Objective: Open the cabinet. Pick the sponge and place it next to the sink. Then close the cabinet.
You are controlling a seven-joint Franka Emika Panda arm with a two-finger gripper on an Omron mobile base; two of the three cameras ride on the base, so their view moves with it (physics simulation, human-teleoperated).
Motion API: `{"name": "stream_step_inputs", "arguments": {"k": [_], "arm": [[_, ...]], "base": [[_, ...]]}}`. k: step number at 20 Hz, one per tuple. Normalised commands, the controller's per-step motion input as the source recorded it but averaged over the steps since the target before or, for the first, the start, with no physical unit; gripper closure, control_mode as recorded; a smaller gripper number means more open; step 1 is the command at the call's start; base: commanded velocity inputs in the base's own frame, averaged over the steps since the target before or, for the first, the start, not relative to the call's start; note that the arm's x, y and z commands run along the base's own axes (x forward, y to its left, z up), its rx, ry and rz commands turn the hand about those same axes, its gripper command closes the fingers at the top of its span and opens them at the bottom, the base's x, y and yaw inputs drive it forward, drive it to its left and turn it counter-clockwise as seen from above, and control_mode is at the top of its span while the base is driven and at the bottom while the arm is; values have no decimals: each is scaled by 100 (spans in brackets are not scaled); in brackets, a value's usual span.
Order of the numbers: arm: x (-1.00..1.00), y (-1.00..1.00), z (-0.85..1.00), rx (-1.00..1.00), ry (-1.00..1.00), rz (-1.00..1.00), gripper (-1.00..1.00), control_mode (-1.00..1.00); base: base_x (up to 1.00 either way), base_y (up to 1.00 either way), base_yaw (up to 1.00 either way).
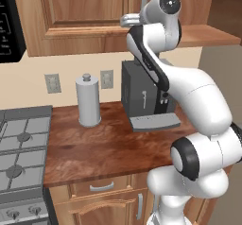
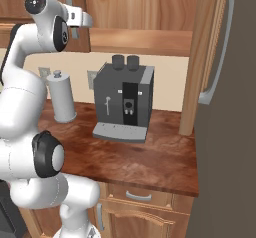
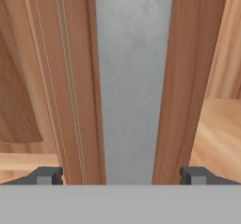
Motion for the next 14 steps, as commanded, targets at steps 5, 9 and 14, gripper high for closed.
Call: {"name": "stream_step_inputs", "arguments": {"k": [5,9,14], "arm": [[31,0,-17,0,-6,0,-100,-100],[28,2,-12,0,-6,0,-100,-100],[3,0,0,0,0,0,100,-100]], "base": [[0,0,0],[0,0,0],[0,0,0]]}}
